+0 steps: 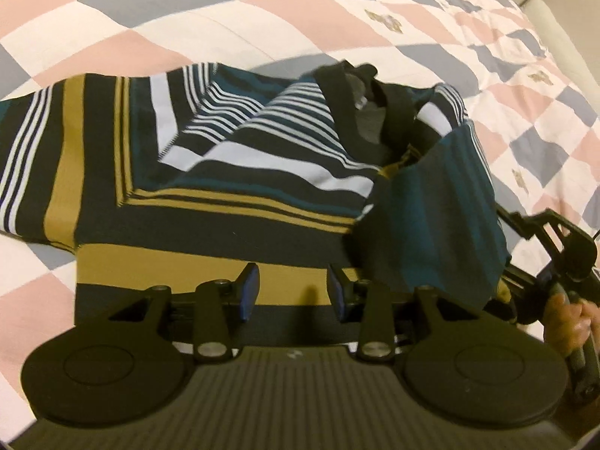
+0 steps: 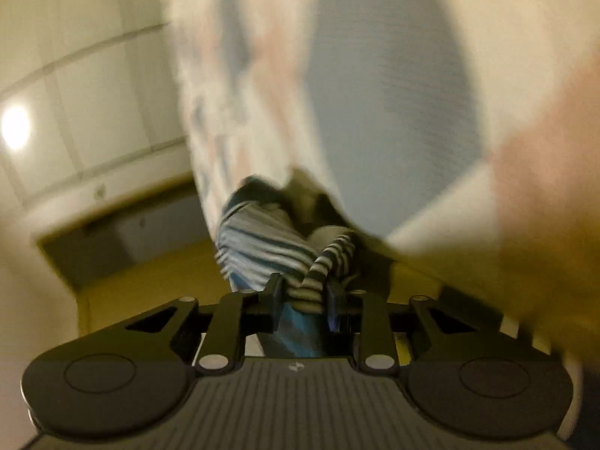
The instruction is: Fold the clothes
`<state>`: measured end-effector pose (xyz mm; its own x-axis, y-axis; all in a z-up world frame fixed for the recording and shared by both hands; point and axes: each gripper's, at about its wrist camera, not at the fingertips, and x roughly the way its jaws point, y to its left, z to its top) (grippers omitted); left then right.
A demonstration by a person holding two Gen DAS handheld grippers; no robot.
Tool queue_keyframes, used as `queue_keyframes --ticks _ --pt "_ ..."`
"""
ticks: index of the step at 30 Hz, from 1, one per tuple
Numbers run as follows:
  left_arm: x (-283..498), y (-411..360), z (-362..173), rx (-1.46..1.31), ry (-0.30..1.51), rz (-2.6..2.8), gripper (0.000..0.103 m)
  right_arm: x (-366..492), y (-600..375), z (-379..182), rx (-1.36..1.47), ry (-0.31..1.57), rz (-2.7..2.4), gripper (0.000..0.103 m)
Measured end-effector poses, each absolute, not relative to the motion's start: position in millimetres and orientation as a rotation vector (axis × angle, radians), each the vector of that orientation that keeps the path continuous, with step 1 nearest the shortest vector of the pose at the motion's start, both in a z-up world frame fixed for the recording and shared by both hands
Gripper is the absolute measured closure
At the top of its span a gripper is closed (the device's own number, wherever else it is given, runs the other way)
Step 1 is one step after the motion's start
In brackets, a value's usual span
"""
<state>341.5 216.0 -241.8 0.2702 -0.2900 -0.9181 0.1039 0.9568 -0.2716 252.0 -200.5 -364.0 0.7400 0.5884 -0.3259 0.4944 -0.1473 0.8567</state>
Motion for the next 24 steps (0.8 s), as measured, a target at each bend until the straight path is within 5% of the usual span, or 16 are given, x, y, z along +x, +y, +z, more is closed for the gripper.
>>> queue_keyframes --ticks 4,8,11,12,13,15,18,21,24 --pt "342 214 -241 -0.167 1.268 -0.276 0.069 244 -203 -313 1.531 0.661 0.142 0.091" --pt "344 213 -241 -0.173 1.262 -0.272 0.069 225 -201 -207 0.967 0.399 0.24 0.093" --pt "345 207 -243 -0.174 1.265 -0.281 0.069 217 -191 -163 0.619 0.396 0.228 0.093" --pt "345 204 -244 -0.176 1.267 -0.285 0.069 215 -188 -152 0.513 0.404 0.22 0.087" --pt "345 201 -245 -0.177 1.27 -0.289 0.069 216 -189 -154 0.481 0.459 0.2 0.064" --pt "344 196 -245 -0.176 1.27 -0.299 0.069 221 -212 -197 0.665 0.618 0.117 0.053" --pt "342 194 -246 -0.152 1.267 -0.299 0.065 219 -249 -261 0.985 0.723 0.012 0.05" --pt "341 198 -253 -0.137 1.292 -0.265 0.065 220 -274 -299 1.182 0.7 -0.041 0.026" --pt "342 198 -255 -0.144 1.295 -0.252 0.065 226 -291 -326 1.329 0.71 -0.095 0.032"
